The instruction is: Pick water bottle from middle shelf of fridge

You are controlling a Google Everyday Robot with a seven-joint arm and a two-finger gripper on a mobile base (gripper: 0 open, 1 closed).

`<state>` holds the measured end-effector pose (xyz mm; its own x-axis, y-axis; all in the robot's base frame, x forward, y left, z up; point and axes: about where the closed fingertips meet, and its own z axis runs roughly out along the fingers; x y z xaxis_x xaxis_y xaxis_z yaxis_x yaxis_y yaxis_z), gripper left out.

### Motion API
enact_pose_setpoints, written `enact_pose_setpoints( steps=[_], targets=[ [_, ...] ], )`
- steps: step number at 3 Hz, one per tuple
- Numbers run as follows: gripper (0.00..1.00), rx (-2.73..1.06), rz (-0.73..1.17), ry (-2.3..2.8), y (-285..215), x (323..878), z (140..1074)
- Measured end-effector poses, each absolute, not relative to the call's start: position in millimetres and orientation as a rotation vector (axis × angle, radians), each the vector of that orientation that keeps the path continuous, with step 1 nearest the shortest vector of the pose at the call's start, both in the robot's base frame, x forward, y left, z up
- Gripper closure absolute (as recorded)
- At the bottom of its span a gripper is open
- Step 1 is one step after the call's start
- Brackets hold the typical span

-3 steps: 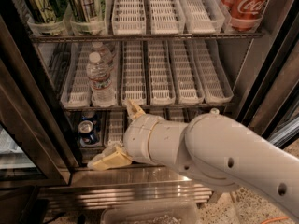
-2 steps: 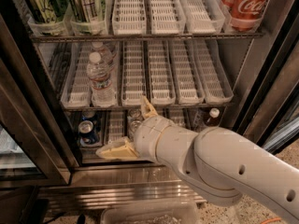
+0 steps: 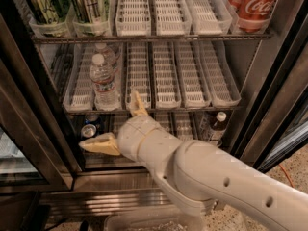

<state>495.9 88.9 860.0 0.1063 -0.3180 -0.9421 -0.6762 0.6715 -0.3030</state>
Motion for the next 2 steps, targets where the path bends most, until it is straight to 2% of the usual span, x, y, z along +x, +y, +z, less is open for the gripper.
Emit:
enact_pose_setpoints(
  steps=[2],
  targets=[
    [0.0,-0.834,0.281,1.489,91.2,501.5,869.6]
  ],
)
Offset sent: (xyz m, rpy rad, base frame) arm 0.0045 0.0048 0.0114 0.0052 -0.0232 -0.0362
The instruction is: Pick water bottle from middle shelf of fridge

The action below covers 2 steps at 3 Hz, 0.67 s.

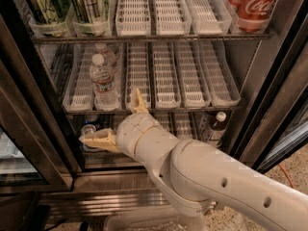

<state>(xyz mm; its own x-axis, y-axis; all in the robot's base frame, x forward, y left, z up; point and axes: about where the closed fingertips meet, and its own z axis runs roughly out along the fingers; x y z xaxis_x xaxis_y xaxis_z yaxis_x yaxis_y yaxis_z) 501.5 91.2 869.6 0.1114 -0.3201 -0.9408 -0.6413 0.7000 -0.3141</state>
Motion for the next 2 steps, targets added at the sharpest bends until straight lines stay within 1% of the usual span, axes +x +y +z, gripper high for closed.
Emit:
enact_pose_setpoints(
  steps=[2],
  targets=[
    [0.0,-0.788,0.198,1.44,109,515,876]
  ],
)
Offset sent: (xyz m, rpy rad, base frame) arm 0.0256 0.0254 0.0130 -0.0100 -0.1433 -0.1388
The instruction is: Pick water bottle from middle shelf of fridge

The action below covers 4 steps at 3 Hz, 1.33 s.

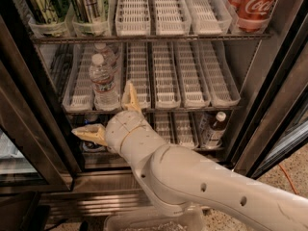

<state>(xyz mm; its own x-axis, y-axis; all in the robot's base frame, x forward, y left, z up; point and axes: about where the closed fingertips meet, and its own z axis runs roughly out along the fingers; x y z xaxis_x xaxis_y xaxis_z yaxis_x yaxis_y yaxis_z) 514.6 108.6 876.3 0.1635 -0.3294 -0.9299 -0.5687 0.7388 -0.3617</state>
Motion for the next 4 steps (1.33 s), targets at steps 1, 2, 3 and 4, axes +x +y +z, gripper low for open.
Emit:
enact_pose_setpoints(
  steps=[1,2,3,4],
  targets=[
    [0.0,-0.744,0.145,1.437,118,525,878],
    [0.0,-0.709,0.072,1.435,123,540,877],
    [0.06,-0.68,-0.005,1.449,122,556,871],
    [0.19,-0.652,-0.055,1.46,122,568,865]
  ],
)
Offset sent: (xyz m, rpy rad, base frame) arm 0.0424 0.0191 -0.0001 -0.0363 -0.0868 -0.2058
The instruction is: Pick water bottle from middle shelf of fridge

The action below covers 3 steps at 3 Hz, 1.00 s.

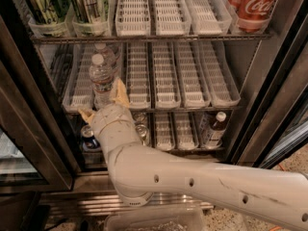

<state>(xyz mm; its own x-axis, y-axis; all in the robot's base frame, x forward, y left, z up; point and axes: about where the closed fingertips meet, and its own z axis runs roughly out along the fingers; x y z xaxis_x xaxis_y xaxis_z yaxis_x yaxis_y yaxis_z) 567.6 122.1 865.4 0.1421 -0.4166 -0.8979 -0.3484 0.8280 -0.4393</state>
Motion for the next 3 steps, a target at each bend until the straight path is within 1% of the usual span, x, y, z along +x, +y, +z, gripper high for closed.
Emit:
enact_pose_setpoints(
  steps=[1,3],
  targets=[
    [0.31,-0.611,-0.087,1.456,122,573,865],
    [0.18,-0.468,-0.134,1.432,111,585,869]
  ],
)
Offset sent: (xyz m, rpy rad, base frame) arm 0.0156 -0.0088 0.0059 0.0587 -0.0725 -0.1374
